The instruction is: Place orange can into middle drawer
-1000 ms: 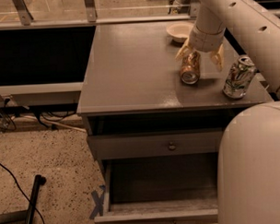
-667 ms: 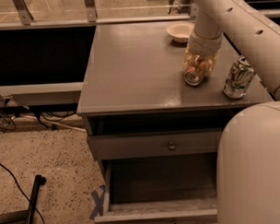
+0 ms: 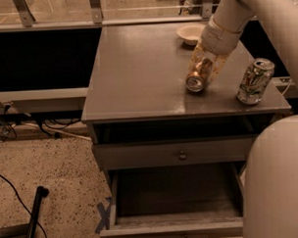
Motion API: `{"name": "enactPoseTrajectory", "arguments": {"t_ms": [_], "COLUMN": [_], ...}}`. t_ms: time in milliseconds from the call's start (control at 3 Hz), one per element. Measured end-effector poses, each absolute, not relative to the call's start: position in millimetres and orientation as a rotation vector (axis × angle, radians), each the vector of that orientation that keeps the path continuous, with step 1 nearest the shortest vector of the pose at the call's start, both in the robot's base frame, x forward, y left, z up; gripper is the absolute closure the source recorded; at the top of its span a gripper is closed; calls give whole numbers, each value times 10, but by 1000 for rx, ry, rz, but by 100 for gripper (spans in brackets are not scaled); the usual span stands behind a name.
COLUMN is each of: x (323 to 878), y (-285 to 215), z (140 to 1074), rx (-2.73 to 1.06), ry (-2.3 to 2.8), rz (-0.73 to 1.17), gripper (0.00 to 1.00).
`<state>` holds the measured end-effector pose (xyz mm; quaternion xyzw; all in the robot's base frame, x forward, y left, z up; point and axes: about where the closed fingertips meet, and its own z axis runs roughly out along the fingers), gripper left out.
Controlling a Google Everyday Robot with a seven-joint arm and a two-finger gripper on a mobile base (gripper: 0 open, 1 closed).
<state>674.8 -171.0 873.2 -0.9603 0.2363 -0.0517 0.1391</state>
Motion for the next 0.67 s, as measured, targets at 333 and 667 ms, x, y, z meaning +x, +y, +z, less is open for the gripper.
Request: {"name": "enactPoseTrajectory", "arguments": {"t_ms": [333, 667], "x": [6430, 6176], "y": [-1426, -1244], "z": [9043, 9033], "rx": [-2673, -2681], "ry": [835, 1015], "rz": [-50, -20], "gripper": [79, 100]}}
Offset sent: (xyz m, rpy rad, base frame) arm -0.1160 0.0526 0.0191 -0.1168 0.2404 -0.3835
